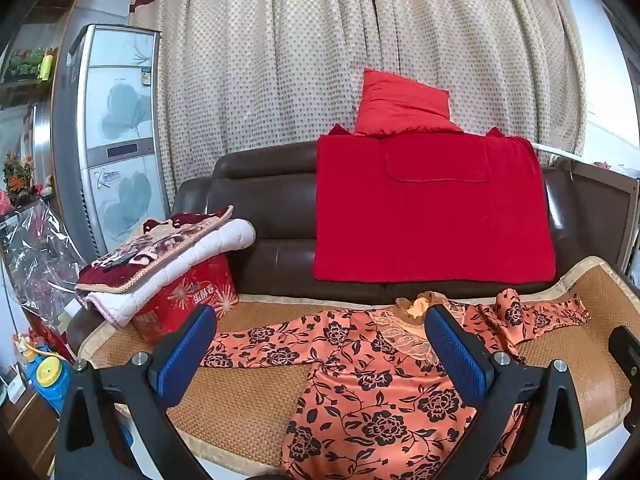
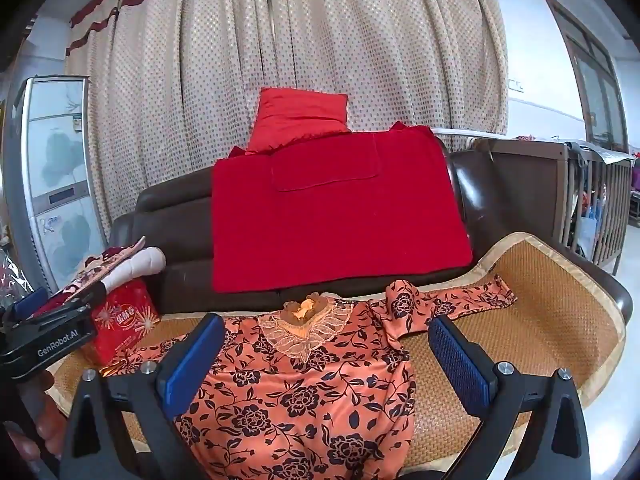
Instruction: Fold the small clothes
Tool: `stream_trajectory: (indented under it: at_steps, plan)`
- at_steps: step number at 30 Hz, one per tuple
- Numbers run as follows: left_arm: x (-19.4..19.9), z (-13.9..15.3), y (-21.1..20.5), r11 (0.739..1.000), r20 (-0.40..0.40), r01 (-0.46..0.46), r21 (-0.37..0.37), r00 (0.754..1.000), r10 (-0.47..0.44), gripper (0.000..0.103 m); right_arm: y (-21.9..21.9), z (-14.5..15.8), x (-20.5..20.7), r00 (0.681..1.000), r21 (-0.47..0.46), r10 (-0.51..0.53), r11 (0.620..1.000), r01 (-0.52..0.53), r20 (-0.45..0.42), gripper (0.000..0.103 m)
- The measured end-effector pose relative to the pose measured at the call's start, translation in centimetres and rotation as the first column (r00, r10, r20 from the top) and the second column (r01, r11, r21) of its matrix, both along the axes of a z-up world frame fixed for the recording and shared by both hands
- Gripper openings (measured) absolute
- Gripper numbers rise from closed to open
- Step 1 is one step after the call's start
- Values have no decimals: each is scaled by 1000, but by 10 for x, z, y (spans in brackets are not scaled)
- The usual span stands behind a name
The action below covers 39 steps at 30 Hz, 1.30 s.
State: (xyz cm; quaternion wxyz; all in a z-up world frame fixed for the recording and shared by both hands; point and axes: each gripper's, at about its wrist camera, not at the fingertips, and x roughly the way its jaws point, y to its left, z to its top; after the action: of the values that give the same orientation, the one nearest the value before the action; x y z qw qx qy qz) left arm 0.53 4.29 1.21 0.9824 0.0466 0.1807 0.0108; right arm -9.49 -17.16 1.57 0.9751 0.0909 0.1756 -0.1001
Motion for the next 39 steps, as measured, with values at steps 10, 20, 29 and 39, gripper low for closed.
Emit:
stream_trajectory:
  at_steps: [10,20,29,39]
  plan:
    - [-2,-1,-4,1000,1,4,8,1000,-4,103,-6,-1,3,1000,12,1,1000,-1,-6,103]
    - [1,-3,-4,1000,-1,6,12,1000,-6,103,-8,-5,7,1000,26,5,1000,-5,-17,103]
    - [5,-7,-6,1000,-8,7,17,1000,-7,103,-6,-9,13,999,55,11,998,-9,-37,103]
    - [11,-13,-9,1000,-16,6,24,1000,-5,103,-7,-11,21,997,75,15,997,-9,-79,103]
